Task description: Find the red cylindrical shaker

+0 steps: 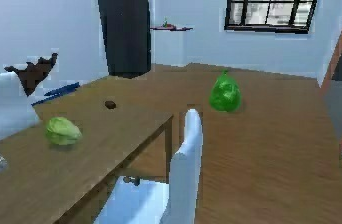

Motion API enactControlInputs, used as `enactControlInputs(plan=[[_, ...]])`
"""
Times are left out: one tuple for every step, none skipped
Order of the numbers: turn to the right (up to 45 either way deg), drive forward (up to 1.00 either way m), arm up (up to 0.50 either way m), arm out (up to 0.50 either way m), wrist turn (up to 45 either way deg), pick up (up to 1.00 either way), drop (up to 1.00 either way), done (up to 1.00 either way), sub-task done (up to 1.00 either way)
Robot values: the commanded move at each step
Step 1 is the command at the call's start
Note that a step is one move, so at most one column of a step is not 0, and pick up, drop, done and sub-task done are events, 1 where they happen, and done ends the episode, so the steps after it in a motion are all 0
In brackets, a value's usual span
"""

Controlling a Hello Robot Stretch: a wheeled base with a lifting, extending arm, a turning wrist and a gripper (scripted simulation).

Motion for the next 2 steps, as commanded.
enactControlInputs(plan=[[-45.0, 0.0, 0.0, 0.0, 0.0, 0.0, 0.0, 0.0, 0.0], [0.0, 0.0, 0.0, 0.0, 0.0, 0.0, 0.0, 1.0, 0.0]])
